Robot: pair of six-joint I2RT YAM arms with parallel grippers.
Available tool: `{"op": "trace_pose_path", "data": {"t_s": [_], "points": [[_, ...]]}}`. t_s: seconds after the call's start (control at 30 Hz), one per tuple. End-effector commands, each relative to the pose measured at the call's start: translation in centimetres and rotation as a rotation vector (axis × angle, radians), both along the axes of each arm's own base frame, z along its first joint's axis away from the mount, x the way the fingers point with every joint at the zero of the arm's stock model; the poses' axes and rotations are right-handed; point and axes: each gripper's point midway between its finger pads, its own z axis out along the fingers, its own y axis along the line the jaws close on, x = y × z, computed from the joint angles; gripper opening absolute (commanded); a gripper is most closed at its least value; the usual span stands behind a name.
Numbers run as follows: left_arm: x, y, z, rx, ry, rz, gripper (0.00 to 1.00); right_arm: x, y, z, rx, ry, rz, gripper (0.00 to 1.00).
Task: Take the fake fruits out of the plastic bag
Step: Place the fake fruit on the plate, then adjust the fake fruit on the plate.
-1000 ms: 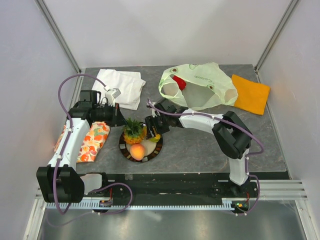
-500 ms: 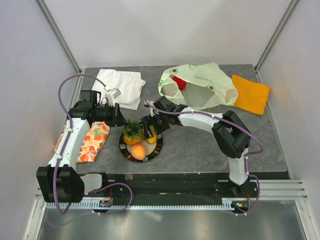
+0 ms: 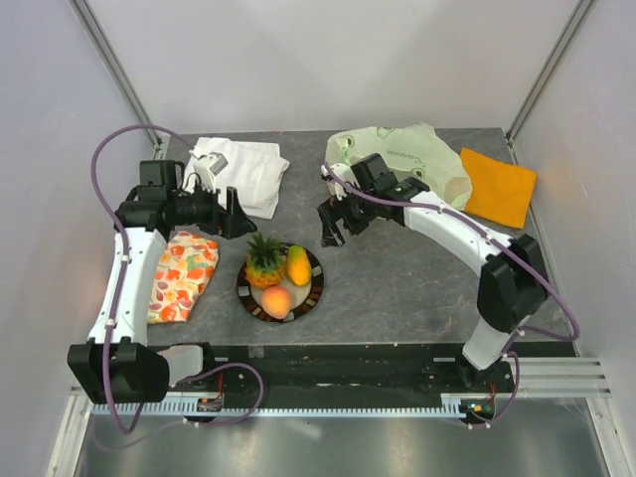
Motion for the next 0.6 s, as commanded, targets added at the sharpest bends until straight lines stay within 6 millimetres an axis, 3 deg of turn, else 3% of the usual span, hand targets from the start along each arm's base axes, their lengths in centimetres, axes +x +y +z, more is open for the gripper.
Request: {"op": "trace_pose_path", "data": {"t_s": [0.0, 0.13, 0.3, 0.4, 0.5, 0.53, 0.57], "points": [[0.0, 0.5, 5.5, 0.049, -0.180, -0.019, 0.89, -2.1, -0.2, 2.4, 0.037, -0.128, 0.137, 0.98], [-0.7, 0.5, 7.6, 0.063, -0.221, -0.032, 0.88, -2.8, -0.3, 2.0, 0.040, -0.137, 0.190, 0.98], [-1.0, 0.2, 8.5, 0.053, -0.226, -0.061, 0.86, -4.0, -0.3, 0.8, 0.050, -0.116, 0.256, 0.94], [-1.6, -1.1, 8.5, 0.011, -0.207, -0.132, 0.76, -4.7, 0.0, -0.1, 0.064, -0.087, 0.288, 0.88], [-4.2, -3.8, 7.6, 0.043, -0.208, -0.285, 0.51, -5.2, 0.1, -1.4, 0.067, -0.059, 0.311, 0.75], [-5.1, -4.3, 6.4, 0.063, -0.185, -0.326, 0.29, -5.7, 0.1, -2.5, 0.060, -0.037, 0.334, 0.70], [-6.2, -4.6, 5.8, 0.084, -0.192, -0.366, 0.16, -6.5, 0.6, -2.8, 0.073, -0.021, 0.368, 0.60]]}}
